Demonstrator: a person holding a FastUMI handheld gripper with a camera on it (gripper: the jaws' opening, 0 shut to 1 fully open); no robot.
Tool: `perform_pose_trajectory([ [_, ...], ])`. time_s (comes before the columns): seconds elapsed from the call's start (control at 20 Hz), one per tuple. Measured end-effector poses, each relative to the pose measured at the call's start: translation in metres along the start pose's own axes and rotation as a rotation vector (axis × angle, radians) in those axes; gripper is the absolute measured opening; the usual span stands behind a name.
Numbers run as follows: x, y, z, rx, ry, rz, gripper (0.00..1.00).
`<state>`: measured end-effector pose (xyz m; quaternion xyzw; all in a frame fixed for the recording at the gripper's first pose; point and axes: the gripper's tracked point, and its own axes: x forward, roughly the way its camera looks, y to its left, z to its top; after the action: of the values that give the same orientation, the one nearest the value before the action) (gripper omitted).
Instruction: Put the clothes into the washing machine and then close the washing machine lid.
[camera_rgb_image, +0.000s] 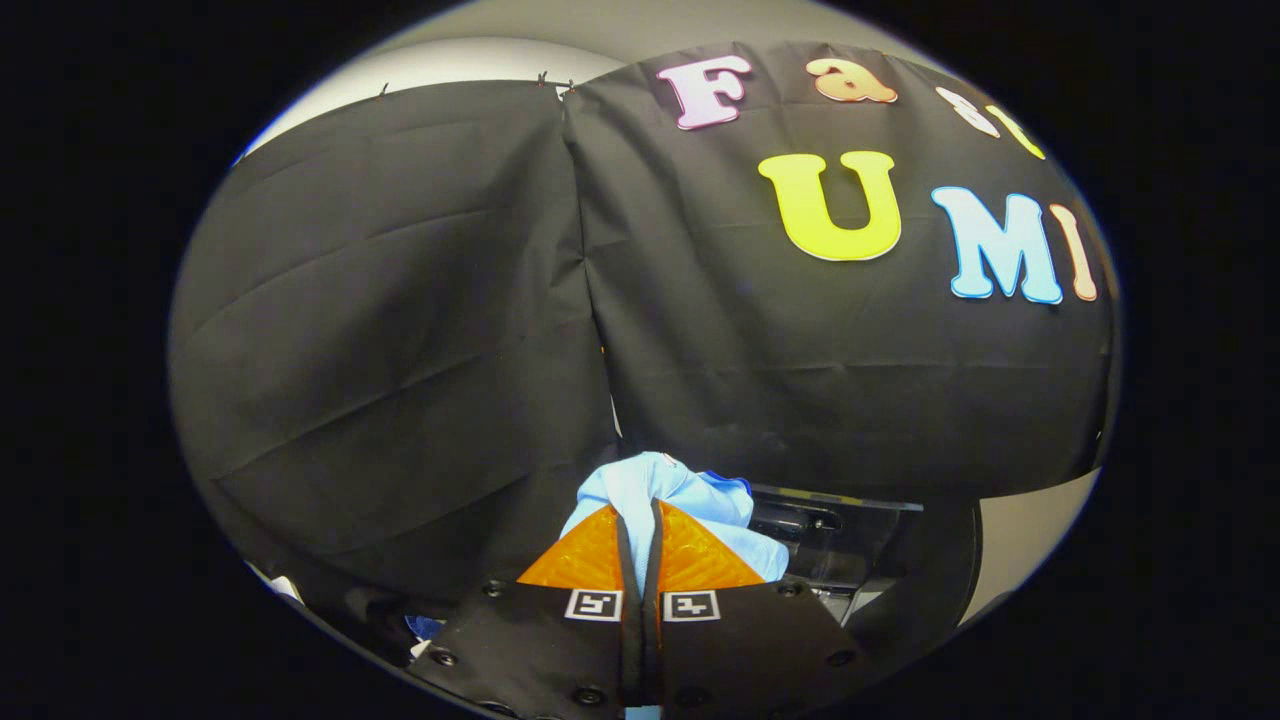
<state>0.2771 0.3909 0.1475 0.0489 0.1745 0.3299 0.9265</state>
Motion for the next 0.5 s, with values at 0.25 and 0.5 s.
perform_pose_trajectory([
  [0.25, 0.021, -0.003, -0.03, -0.018, 0.043, -0.011, 0.01],
  [0.5, 0.039, -0.016, -0.066, -0.03, 0.109, -0.043, 0.01],
])
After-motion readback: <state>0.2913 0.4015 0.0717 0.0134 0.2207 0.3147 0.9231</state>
